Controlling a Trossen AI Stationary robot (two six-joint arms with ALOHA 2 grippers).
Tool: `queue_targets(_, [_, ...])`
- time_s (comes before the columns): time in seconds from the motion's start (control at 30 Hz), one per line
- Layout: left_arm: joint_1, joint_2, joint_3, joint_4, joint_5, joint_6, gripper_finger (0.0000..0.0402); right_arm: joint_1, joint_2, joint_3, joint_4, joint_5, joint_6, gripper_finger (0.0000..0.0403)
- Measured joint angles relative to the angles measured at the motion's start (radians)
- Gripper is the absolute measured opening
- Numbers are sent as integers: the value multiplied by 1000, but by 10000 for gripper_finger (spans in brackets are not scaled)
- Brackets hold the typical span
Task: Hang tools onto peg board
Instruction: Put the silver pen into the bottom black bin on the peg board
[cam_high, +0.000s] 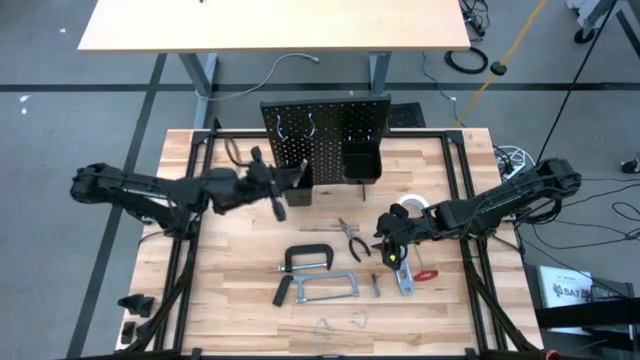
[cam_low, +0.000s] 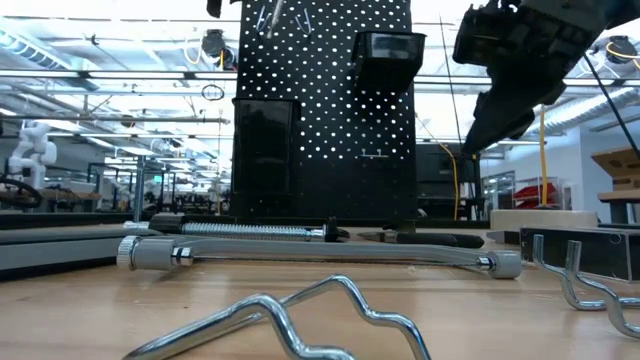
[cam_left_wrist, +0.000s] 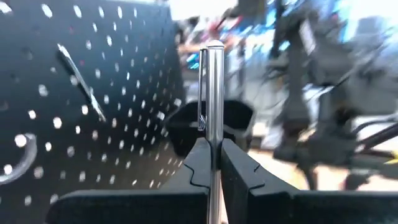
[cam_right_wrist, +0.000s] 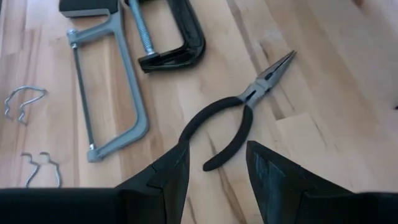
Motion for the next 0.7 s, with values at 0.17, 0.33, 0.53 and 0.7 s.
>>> queue_targets(0.17, [50, -77, -127, 136, 165, -23, 12, 14, 0, 0, 0, 54, -1, 153])
queue_targets(0.33, [94, -75, -281, 348, 224, -61, 12, 10, 0, 0, 1, 114, -6, 153])
queue_targets(0.53, [154, -44, -365, 511, 211, -78, 12, -2, -1, 0, 49, 135, -35, 153])
queue_targets(0.7, [198, 2, -376, 518, 188, -103, 12, -2, -1, 0, 92, 136, -79, 153])
